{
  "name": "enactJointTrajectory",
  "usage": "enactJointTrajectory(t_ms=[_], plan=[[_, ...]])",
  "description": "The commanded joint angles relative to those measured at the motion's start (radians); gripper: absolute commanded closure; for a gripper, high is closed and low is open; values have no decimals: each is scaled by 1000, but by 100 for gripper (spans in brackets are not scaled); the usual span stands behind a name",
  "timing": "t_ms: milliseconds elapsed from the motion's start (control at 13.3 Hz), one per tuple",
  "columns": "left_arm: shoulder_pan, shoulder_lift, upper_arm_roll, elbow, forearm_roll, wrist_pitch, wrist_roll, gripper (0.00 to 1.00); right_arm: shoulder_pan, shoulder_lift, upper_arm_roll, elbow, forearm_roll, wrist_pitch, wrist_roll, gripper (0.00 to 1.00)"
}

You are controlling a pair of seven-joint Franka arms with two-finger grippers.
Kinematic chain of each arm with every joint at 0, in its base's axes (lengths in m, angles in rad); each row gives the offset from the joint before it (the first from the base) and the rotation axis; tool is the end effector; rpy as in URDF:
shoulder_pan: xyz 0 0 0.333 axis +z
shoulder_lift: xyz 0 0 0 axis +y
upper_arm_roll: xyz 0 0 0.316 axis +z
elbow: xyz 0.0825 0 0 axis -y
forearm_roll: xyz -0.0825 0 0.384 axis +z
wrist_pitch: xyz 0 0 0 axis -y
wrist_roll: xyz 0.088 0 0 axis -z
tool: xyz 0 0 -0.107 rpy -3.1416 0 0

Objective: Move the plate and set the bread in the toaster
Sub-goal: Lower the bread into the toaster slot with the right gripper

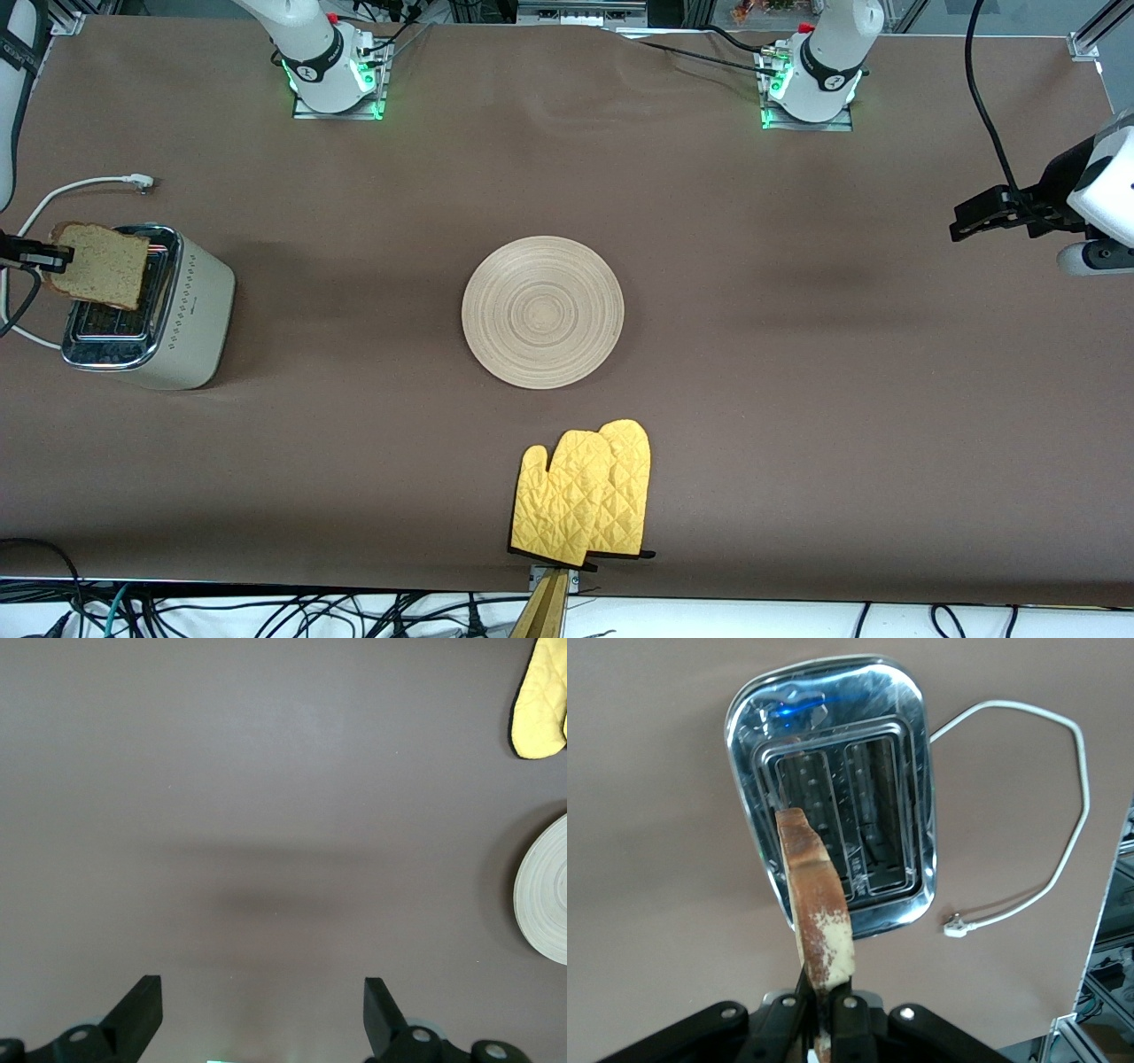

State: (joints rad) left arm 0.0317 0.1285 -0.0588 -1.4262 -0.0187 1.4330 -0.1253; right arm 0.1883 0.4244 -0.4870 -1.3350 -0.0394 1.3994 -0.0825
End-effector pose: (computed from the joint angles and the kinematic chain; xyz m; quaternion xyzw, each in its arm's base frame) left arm 0.5790 -0.0156 0.6078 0.9969 0.0483 -0.0615 0.0084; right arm 0.6213 -0.1390 0.4913 0.9755 -0.1030 -0.1737 0.0868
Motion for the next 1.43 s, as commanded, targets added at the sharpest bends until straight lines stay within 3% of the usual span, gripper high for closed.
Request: enactJointTrajectory(t_ms=[0,1358], plan=[[-4,-6,11,-5,-26,-8,24,0,-9,14,-5,19,-19,15,-29,100],[24,11,8,6,-26,-3,23,0,-6,108,4,1,24,130,-46,100]])
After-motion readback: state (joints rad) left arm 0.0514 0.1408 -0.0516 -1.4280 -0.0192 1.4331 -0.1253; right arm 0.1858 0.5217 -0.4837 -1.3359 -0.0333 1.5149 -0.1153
